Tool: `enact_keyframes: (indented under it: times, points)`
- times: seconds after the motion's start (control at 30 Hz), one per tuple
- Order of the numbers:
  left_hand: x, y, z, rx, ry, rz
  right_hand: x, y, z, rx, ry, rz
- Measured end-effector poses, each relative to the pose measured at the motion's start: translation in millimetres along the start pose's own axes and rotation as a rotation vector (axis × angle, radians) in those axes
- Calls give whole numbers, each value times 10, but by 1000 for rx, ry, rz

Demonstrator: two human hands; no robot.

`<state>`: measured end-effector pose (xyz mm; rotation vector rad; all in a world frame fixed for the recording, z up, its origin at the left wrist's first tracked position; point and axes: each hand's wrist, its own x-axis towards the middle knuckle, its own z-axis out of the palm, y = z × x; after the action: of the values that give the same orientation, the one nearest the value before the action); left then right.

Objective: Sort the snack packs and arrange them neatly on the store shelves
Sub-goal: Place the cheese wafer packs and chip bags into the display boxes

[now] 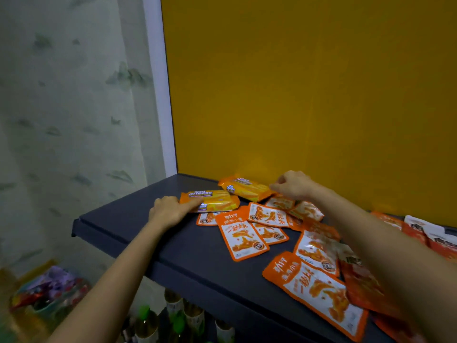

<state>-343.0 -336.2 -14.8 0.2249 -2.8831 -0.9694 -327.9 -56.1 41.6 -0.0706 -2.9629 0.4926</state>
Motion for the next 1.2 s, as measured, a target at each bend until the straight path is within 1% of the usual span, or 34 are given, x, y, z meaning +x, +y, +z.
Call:
enact_keyframes:
  times: [0.13, 0.3, 0.5, 0.7, 0.83, 1.03, 1.1, 1.2]
  points:
    - [309, 29, -79, -119, -146, -16, 180, -203, 162, 9, -44, 155]
    - [659, 67, -137, -136, -223, 36, 270, -412, 291, 12, -16, 334]
    - [910, 84, -191, -122, -334, 74, 395, -579, 457, 220, 51, 508]
    - [1029, 67, -188, -168, -393, 117, 499, -668, 520, 556, 64, 554]
    - [1027, 45, -209, -252, -431, 150, 509, -726, 523, 651, 61, 552]
    - [1000, 5, -209, -380, -454, 155, 459, -891, 553, 850, -21, 580]
    - [1019, -17, -219, -420, -462, 150, 474, -932, 576, 891, -1, 603]
    - [1045, -36, -252, -434, -499, 140, 485, -972, 571, 1037, 38, 621]
